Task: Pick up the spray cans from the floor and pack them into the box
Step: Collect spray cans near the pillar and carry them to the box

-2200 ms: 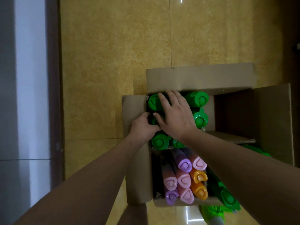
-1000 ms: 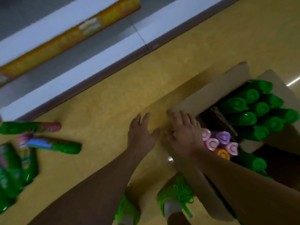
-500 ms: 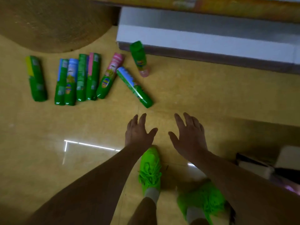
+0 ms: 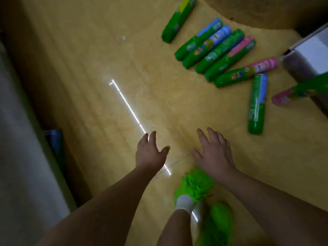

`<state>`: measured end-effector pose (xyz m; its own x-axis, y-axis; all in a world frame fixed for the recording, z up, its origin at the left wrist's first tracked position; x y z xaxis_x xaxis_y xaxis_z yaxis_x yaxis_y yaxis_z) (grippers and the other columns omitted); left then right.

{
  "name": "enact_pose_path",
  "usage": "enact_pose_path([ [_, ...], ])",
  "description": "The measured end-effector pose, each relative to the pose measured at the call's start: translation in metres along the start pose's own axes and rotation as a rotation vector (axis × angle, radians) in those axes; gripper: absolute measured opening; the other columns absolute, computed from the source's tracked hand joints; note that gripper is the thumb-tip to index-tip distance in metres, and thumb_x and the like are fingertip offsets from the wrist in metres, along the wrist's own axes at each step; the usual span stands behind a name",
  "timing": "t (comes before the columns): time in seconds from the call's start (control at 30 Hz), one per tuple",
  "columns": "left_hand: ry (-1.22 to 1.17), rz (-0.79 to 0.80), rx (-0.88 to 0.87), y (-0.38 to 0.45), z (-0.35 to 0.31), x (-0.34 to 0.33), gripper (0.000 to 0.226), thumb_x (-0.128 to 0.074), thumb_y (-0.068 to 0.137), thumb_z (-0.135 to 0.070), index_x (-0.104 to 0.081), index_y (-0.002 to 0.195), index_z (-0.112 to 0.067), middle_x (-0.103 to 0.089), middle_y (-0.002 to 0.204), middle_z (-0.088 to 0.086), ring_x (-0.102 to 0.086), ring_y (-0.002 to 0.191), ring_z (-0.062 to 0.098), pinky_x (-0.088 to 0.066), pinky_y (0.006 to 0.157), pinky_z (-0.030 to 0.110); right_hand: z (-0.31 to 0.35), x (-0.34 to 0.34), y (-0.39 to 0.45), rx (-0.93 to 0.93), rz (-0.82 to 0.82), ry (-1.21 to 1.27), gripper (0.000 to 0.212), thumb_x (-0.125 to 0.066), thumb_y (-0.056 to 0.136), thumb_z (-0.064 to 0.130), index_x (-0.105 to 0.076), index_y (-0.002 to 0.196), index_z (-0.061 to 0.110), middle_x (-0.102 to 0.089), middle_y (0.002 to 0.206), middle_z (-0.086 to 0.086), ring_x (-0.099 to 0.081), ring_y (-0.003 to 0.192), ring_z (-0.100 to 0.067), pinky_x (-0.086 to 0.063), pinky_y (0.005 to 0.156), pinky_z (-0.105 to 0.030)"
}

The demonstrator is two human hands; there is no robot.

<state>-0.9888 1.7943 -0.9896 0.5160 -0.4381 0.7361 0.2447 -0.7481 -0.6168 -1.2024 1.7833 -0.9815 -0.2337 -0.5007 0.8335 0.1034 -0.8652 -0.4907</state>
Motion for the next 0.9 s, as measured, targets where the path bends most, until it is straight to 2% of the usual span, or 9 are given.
enact_pose_path([
  [0.2,-0.13,-0.063,0.218,-0.044,0.109,-0.003,0.08,-0.062,0.091,-0.051,-0.025,0.156,-0.022,-0.024,0.163,0.01,-0.021,0.149,0.029,-0.028,0.116,0.043,0.077,-0.046,-0.021,0.187,0.108,-0.077,0.071,-0.048,0.095,0.053,-0.026,0.156,0.025,-0.027,0.159,-0.011,-0.028,0.141,-0.03,-0.027,0.112,-0.043],
  [0.33,-0.238,-0.068,0.359,-0.078,0.161,-0.03,0.083,-0.063,0.089,-0.052,-0.026,0.156,-0.02,-0.025,0.162,0.012,-0.023,0.148,0.03,-0.027,0.117,0.041,0.104,-0.083,-0.044,0.27,0.184,-0.138,0.07,-0.058,0.09,0.051,-0.038,0.152,0.024,-0.038,0.154,-0.013,-0.038,0.134,-0.032,-0.034,0.108,-0.046],
  [0.47,-0.321,-0.102,0.47,-0.079,0.205,-0.031,0.085,-0.063,0.089,-0.054,-0.023,0.157,-0.02,-0.022,0.163,0.013,-0.021,0.149,0.03,-0.027,0.117,0.041,0.139,-0.115,-0.037,0.35,0.193,-0.189,0.07,-0.072,0.08,0.047,-0.055,0.141,0.019,-0.053,0.141,-0.018,-0.053,0.122,-0.038,-0.045,0.097,-0.05],
  [0.57,-0.373,-0.164,0.53,-0.063,0.244,-0.009,0.084,-0.063,0.09,-0.052,-0.023,0.157,-0.02,-0.021,0.163,0.014,-0.021,0.149,0.031,-0.026,0.118,0.042,0.183,-0.13,-0.022,0.426,0.202,-0.219,0.068,-0.067,0.08,0.049,-0.057,0.139,0.017,-0.056,0.138,-0.019,-0.056,0.118,-0.039,-0.047,0.095,-0.05],
  [0.63,-0.392,-0.201,0.562,-0.047,0.27,0.011,0.083,-0.063,0.09,-0.051,-0.024,0.156,-0.019,-0.022,0.162,0.013,-0.024,0.148,0.032,-0.027,0.118,0.044,0.217,-0.133,-0.009,0.479,0.207,-0.241,0.068,-0.059,0.084,0.05,-0.052,0.144,0.018,-0.052,0.142,-0.019,-0.052,0.123,-0.038,-0.044,0.099,-0.05],
  [0.77,-0.45,-0.278,0.6,-0.011,0.317,0.06,0.081,-0.064,0.09,-0.05,-0.027,0.155,-0.019,-0.025,0.162,0.012,-0.028,0.145,0.033,-0.032,0.116,0.046,0.293,-0.129,0.026,0.586,0.174,-0.278,0.069,-0.06,0.086,0.05,-0.048,0.146,0.017,-0.049,0.145,-0.02,-0.049,0.126,-0.038,-0.042,0.102,-0.049],
  [0.9,-0.48,-0.342,0.613,0.011,0.353,0.107,0.081,-0.062,0.092,-0.05,-0.025,0.156,-0.017,-0.022,0.163,0.01,-0.024,0.148,0.031,-0.028,0.117,0.046,0.37,-0.129,0.057,0.693,0.174,-0.318,0.069,-0.057,0.091,0.049,-0.04,0.151,0.018,-0.042,0.15,-0.019,-0.042,0.132,-0.036,-0.036,0.106,-0.048],
])
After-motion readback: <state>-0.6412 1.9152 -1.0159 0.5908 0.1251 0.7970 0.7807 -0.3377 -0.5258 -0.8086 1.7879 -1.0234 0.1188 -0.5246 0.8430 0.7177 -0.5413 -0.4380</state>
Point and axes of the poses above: each hand's wrist, its own y-axis towards the middle knuckle, its own x-axis out of the back of the hand, z = x × y, the point moved 7 cm from there along y, towards the middle knuckle
